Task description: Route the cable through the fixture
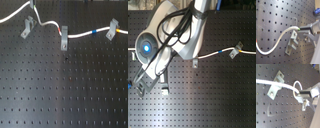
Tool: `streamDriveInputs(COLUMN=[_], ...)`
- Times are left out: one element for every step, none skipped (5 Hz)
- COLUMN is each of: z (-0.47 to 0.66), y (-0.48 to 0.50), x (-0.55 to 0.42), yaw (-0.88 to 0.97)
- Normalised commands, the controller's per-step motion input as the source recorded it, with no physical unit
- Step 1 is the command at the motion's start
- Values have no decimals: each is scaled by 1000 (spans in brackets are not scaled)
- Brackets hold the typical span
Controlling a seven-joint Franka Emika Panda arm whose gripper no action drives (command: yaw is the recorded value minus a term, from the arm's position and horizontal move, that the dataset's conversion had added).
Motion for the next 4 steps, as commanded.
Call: streamDriveInputs(z=[206, 313, 310, 26], y=[-79, -69, -24, 0], x=[-411, -374, -323, 1], yaw=[97, 31, 31, 0])
